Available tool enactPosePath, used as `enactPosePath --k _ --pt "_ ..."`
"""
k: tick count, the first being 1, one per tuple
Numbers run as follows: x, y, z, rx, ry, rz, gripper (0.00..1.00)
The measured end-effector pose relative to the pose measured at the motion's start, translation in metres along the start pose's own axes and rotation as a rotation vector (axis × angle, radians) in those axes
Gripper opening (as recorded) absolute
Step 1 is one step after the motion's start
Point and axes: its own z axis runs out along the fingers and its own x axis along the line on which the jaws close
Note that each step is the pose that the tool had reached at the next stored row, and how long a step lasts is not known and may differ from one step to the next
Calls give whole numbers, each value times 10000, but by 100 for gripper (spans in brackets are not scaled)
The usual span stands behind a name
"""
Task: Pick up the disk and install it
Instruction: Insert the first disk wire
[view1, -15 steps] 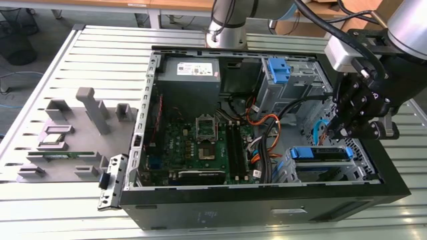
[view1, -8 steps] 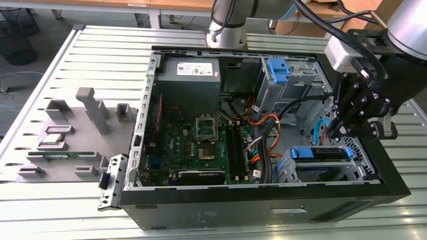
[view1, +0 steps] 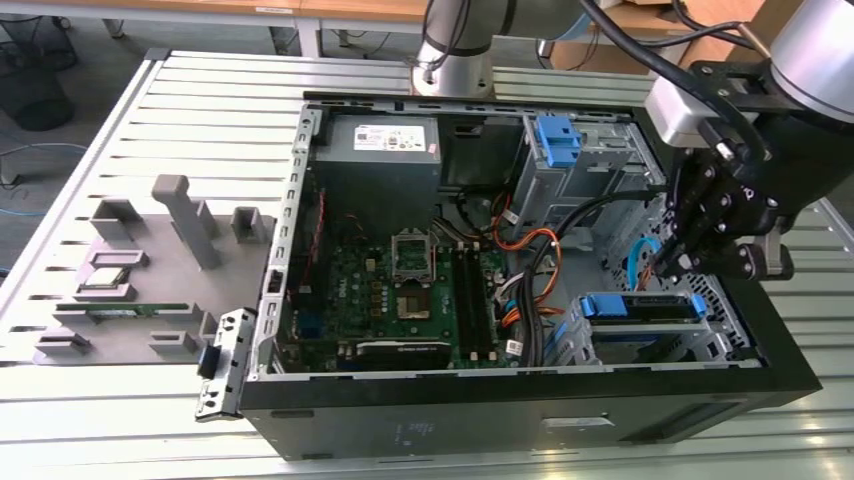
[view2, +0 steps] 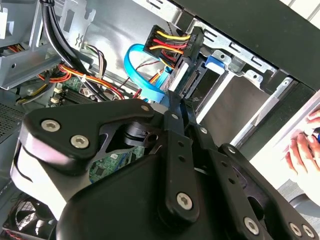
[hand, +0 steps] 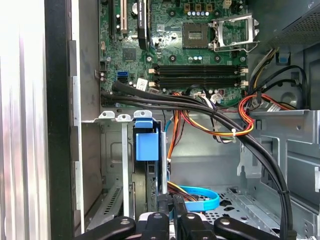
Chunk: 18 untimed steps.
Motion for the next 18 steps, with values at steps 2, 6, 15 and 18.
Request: enactPosePath --k 2,6,15,18 --pt "4 19 2 116 0 -15 16" --pt "10 61 17 321 13 -43 16" --pt "21 123 60 385 143 -51 16" --pt "25 125 67 497 139 -53 16"
